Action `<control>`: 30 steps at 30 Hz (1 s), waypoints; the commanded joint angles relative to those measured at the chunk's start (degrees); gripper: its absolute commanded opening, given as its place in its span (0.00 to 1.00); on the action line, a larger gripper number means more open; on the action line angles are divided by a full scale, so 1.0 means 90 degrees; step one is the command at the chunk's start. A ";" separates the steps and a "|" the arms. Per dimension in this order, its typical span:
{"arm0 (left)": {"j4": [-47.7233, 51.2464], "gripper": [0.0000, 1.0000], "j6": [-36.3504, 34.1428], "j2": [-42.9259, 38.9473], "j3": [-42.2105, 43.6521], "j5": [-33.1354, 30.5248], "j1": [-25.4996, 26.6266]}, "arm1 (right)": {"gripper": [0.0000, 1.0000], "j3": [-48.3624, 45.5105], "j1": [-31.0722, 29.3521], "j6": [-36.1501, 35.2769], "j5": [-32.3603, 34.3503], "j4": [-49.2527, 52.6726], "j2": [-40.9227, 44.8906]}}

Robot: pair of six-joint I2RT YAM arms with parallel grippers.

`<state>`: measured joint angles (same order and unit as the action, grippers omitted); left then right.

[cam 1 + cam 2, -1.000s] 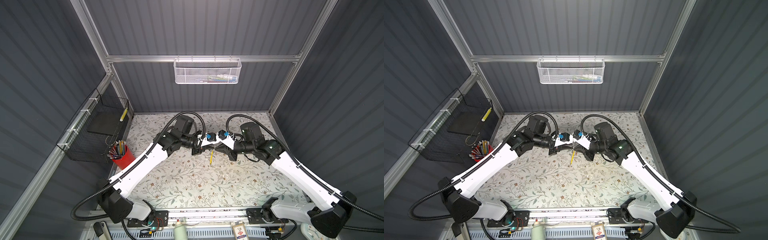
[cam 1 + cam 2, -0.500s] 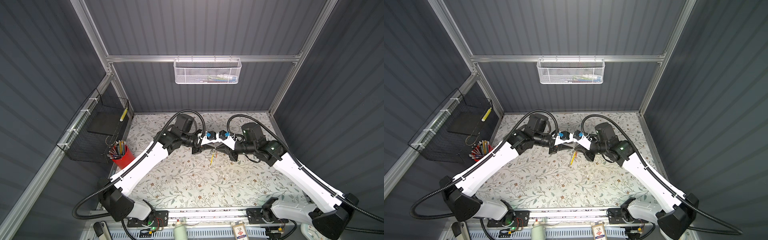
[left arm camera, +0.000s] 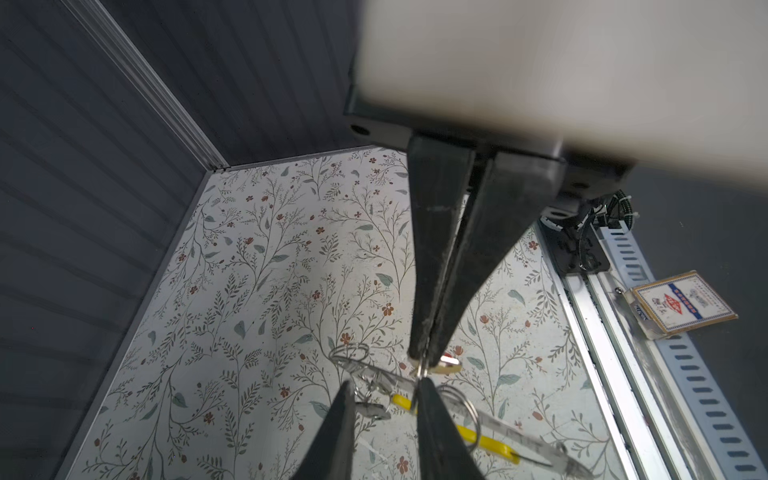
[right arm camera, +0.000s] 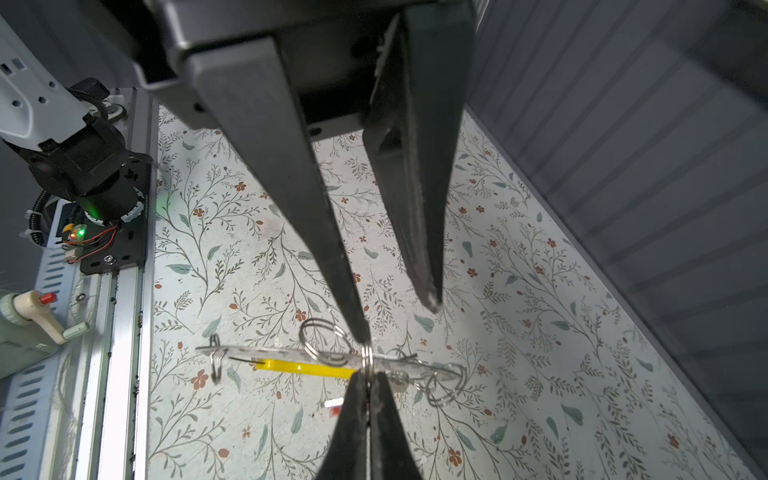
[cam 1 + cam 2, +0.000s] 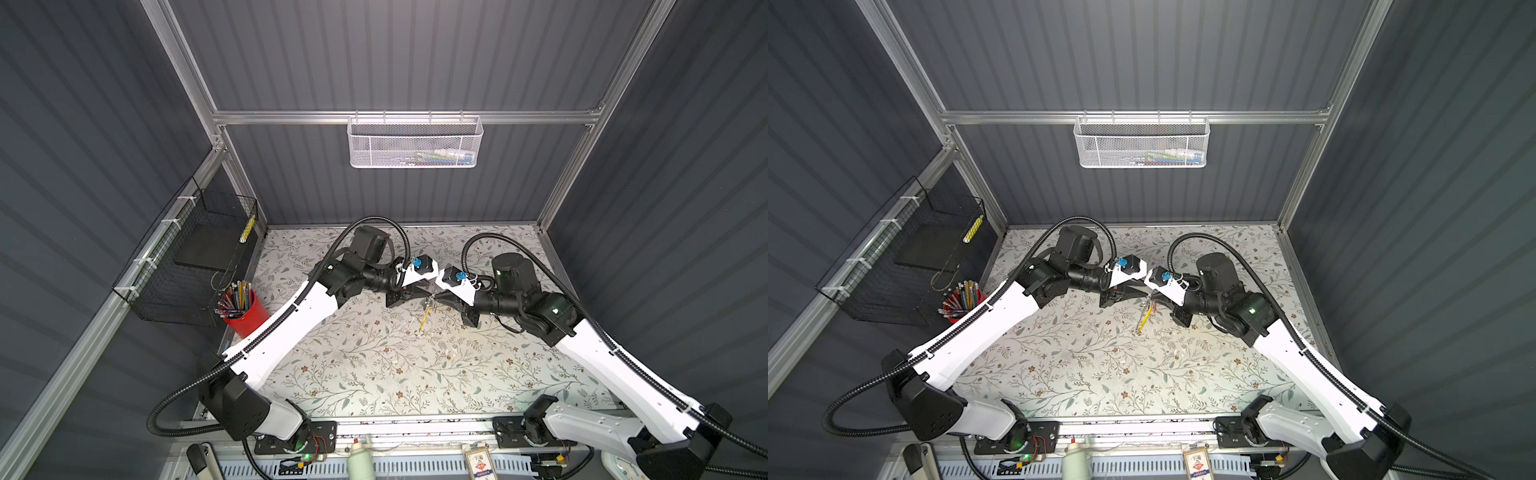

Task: Put the keys on the keyring
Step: 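Hold the keyring rim with both grippers and raise it together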

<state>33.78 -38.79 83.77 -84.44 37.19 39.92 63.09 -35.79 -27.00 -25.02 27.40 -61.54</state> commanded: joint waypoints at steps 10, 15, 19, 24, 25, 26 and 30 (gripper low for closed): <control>0.0081 0.29 0.0430 0.0116 0.0012 0.0620 -0.0041 | 0.00 -0.0030 -0.0027 -0.0125 -0.0033 -0.0369 0.0051; 0.0104 0.29 0.0416 0.0136 0.0027 0.0870 -0.0041 | 0.00 -0.0028 -0.0038 -0.0117 0.0024 -0.0404 0.0031; 0.0124 0.24 0.0421 0.0189 0.0046 0.0878 -0.0044 | 0.00 -0.0037 -0.0048 -0.0089 0.0001 -0.0455 0.0050; 0.0167 0.17 0.0403 0.0280 -0.0016 0.0887 -0.0041 | 0.00 -0.0028 -0.0068 -0.0042 -0.0014 -0.0523 0.0080; 0.0172 0.13 0.0394 0.0284 -0.0031 0.0887 -0.0041 | 0.00 -0.0032 -0.0067 -0.0041 -0.0023 -0.0534 0.0083; 0.0172 0.09 0.0385 0.0283 -0.0032 0.0887 -0.0042 | 0.00 -0.0039 -0.0066 -0.0044 -0.0037 -0.0530 0.0089; 0.0096 0.02 0.0385 0.0259 -0.0031 0.0912 -0.0041 | 0.00 -0.0081 -0.0087 -0.0084 0.0001 -0.0486 0.0053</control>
<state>34.30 -35.57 85.82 -84.44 44.51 39.59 62.43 -36.05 -27.46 -23.94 24.88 -61.23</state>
